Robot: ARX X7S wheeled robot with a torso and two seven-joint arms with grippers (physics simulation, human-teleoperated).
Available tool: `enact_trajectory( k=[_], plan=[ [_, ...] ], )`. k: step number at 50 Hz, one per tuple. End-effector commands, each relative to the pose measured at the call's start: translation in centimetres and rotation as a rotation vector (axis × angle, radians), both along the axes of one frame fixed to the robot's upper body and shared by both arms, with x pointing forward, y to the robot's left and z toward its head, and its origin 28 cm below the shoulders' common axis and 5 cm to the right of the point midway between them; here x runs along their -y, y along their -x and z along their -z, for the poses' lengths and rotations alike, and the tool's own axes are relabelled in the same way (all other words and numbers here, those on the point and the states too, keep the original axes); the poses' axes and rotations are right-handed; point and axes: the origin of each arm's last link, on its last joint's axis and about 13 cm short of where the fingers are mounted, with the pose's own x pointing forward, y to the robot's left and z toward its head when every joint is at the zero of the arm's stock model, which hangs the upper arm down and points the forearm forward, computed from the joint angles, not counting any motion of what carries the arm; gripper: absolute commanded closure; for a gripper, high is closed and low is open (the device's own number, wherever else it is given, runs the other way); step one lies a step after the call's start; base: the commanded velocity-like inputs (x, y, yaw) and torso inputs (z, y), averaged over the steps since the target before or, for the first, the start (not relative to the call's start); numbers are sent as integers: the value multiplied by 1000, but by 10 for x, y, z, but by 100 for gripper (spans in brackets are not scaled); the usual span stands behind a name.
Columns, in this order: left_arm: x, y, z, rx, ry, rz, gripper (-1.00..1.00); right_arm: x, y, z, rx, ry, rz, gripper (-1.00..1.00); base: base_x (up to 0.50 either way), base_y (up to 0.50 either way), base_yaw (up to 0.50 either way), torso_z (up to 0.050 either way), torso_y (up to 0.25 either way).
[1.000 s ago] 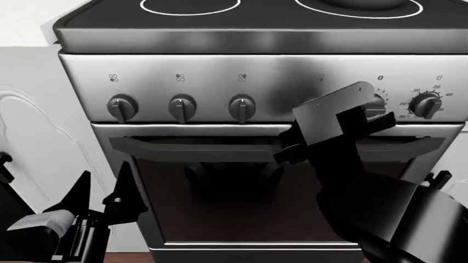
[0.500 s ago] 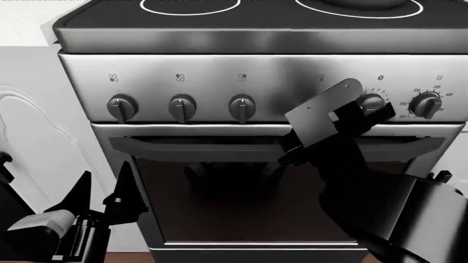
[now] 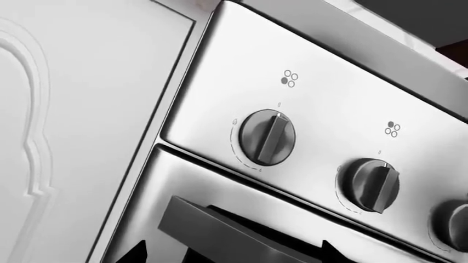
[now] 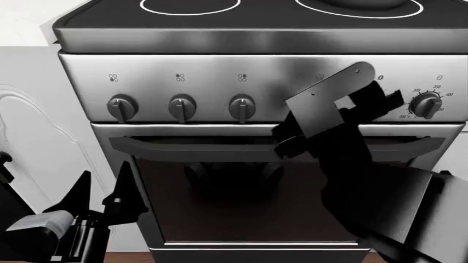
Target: Frozen meat rests on a plate on the counter. Retrieve the meat and place it in a pot on a burner. Then turn the burner on.
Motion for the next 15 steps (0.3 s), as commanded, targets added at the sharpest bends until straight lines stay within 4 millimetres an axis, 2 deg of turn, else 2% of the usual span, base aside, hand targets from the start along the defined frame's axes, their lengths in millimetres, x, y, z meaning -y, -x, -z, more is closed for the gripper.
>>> enact_trajectory(
  k=[1,10,15],
  plan=[
    [0,0,-1,3,2,3,-100,-3,6,-6,14,-26,-10,-100,0,0,0,0,0],
    [0,0,0,2,1,4,-100,-4,9,-8,10,-34,-16,-100,0,0,0,0,0],
    [0,-1,1,-1,-6,3,-100,-5,18,-14,40,-71,-30,-100,0,0,0,0,0]
  ],
)
